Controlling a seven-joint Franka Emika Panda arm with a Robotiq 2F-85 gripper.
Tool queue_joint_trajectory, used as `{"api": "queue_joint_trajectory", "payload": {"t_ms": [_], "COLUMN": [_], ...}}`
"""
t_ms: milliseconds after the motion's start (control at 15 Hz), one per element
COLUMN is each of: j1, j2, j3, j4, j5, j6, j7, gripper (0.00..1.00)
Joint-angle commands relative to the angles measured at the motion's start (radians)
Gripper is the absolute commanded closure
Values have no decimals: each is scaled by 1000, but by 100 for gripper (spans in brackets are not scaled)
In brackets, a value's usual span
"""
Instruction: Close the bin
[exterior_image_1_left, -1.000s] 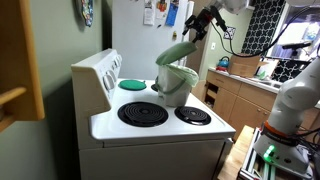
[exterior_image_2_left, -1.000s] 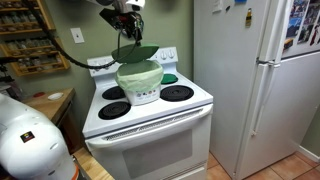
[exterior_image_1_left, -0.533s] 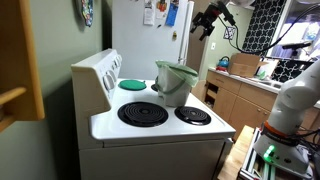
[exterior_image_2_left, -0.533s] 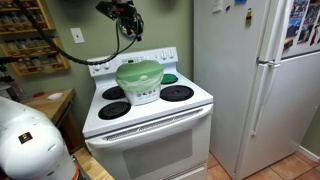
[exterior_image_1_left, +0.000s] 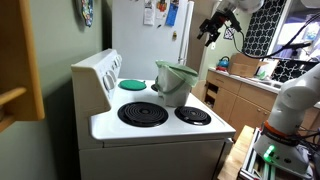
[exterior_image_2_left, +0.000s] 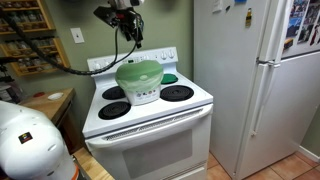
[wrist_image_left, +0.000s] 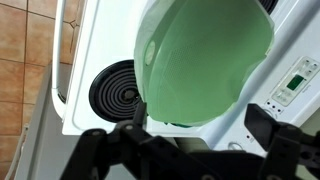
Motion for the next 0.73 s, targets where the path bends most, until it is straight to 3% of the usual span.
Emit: {"api": "queue_joint_trajectory", "payload": {"t_ms": [0,667], "j1": [-1,-2], "j2": [-7,-29], "j3": [-6,-14], "j4": [-18,-60], "j5": [3,8], "j6": [-3,6], "j7": [-7,-18], "gripper": [0,0]}}
